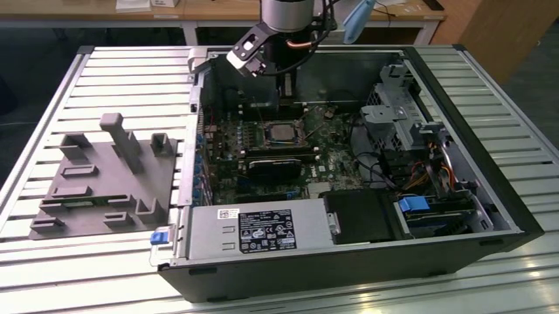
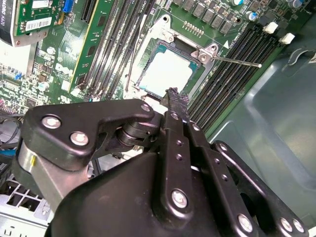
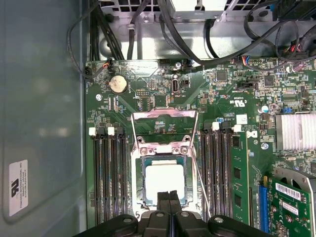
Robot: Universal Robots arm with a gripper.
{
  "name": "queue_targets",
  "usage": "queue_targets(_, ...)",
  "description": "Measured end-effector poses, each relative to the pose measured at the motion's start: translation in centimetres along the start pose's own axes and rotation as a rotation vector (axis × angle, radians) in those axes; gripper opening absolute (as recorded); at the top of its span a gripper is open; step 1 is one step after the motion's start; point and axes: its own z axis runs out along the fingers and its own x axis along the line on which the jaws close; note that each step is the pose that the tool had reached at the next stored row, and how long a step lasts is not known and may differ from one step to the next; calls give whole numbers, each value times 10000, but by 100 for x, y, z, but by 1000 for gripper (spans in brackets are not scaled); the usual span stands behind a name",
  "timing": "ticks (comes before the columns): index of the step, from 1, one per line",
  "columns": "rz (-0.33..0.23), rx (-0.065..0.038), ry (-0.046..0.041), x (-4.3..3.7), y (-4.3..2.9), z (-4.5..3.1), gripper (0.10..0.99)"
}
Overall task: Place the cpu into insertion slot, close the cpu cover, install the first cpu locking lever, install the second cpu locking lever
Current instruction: 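Close the cpu cover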
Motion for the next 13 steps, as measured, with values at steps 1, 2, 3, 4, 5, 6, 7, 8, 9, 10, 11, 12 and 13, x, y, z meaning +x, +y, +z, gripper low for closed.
queue_targets(1,0,-1,2,0,0,-8,102)
queue_targets(2,0,-2,3,0,1,-19,102)
queue_targets(3,0,-2,2,0,2,-30,102)
queue_targets(4,0,-2,3,0,2,-41,102)
queue_targets(5,1,-2,4,0,2,-52,102)
queue_targets(6,1,-2,4,0,3,-61,102)
queue_targets(7,0,-3,5,0,3,-62,102)
queue_targets(8,1,-4,7,0,3,-62,102)
queue_targets(9,0,-4,7,0,3,-64,102)
queue_targets(10,1,-2,4,0,3,-66,102)
queue_targets(11,0,-2,4,0,3,-67,102)
queue_targets(12,1,-2,4,0,3,-67,102)
queue_targets(13,0,-2,4,0,3,-69,102)
